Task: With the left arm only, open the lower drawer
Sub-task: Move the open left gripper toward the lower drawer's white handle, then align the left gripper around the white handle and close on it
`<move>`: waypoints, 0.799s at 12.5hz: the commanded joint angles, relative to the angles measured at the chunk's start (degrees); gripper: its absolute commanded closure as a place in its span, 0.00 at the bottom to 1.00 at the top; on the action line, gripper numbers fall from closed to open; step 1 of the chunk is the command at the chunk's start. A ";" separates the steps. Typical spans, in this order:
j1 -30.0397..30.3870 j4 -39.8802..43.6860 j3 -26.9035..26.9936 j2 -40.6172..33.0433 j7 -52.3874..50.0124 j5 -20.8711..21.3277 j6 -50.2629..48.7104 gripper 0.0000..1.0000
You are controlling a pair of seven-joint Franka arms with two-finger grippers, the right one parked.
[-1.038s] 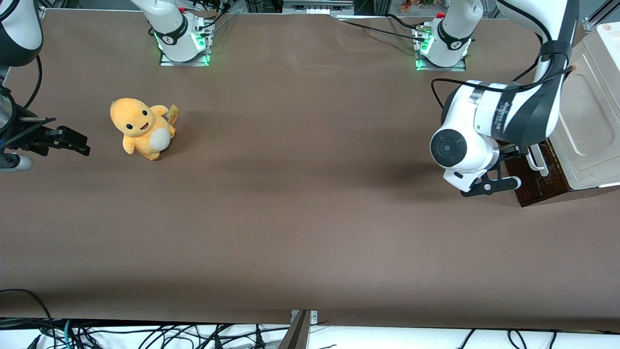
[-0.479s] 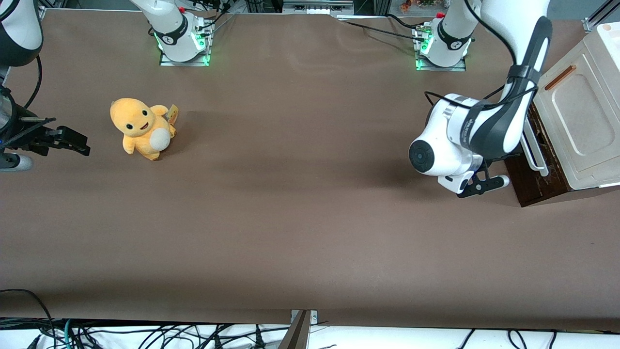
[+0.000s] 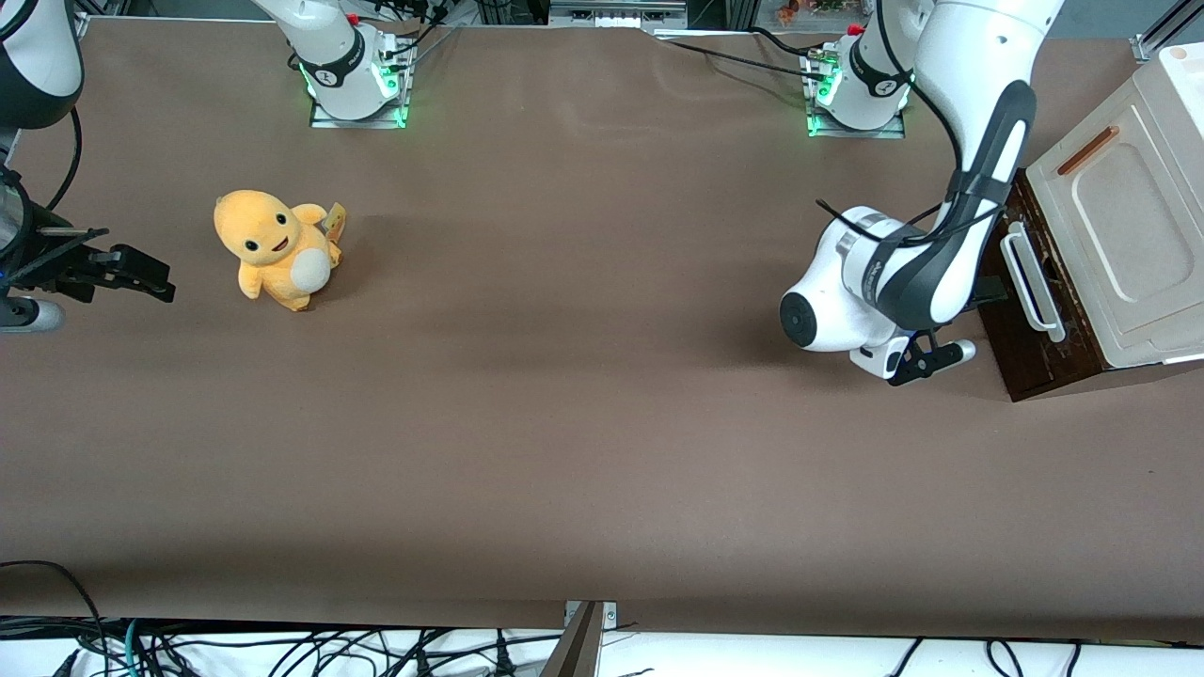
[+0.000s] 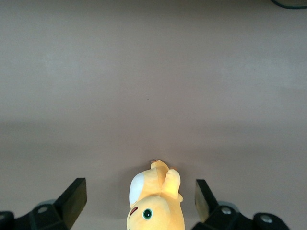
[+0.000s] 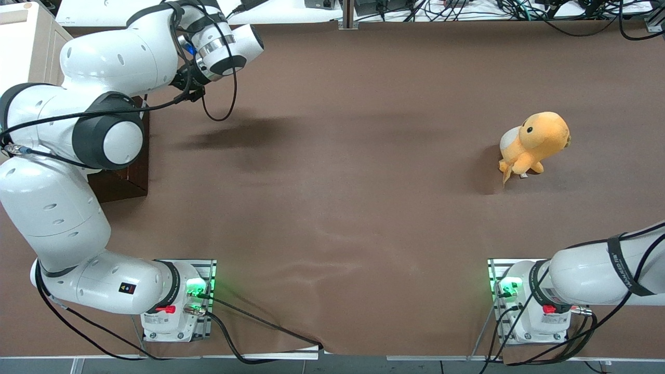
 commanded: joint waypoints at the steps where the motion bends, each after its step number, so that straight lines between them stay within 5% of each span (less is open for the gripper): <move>1: -0.26 -0.33 -0.15 1.37 -1.02 3.19 -2.71 0.00; 10: -0.18 -6.13 -0.06 4.72 -1.63 6.45 -4.30 0.00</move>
